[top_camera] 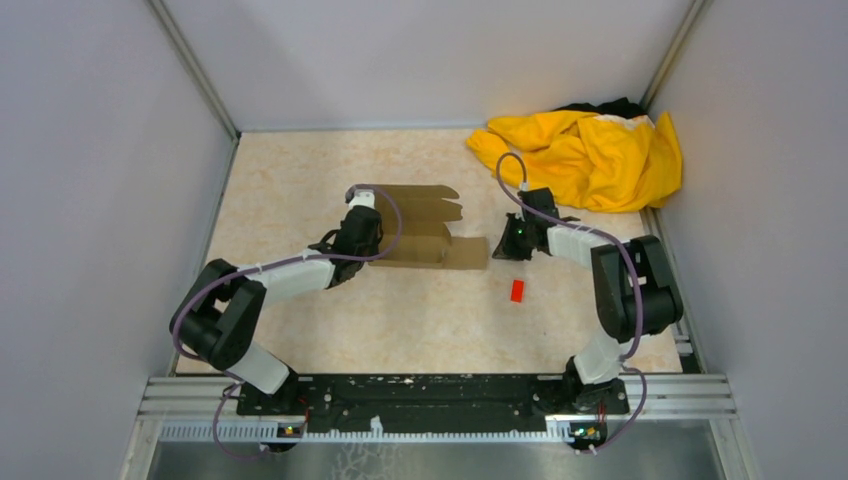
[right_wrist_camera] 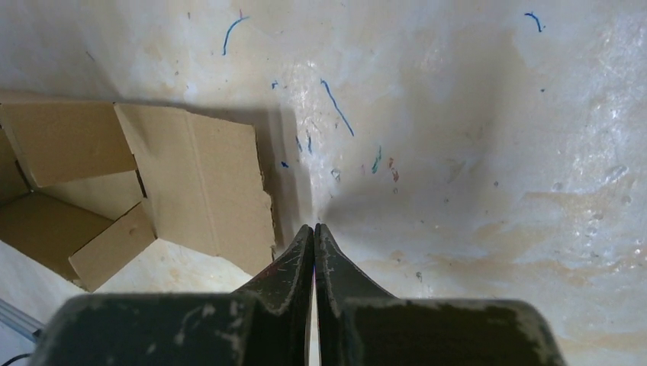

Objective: Fold the paper box

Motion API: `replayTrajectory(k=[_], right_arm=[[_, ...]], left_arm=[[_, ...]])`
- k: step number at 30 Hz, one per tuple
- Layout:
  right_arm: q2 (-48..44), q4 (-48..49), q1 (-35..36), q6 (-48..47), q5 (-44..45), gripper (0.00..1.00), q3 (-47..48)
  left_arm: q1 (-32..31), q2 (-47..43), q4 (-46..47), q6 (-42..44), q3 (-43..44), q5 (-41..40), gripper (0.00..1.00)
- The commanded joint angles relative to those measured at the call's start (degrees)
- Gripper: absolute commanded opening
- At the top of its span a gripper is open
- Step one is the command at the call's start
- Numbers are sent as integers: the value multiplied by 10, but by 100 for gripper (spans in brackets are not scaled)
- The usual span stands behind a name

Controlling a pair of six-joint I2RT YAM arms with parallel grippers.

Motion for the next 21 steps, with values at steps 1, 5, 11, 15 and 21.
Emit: replayTrajectory(k=[1, 5, 11, 15, 21], right_arm=[[14, 52, -2, 10, 3, 0, 7], [27, 81, -2, 20, -20, 0, 1], [36, 142, 1, 36, -65, 0, -16], [33, 176, 5, 48, -92, 0, -24], [20, 194, 14, 55, -107, 0, -24]], left_arm=[[3, 16, -36, -4, 4, 7, 0], [3, 16, -36, -5, 5, 10, 0], [3, 19, -35, -5, 5, 12, 0], [1, 21, -35, -5, 6, 14, 0], [-2, 22, -38, -5, 9, 10, 0]])
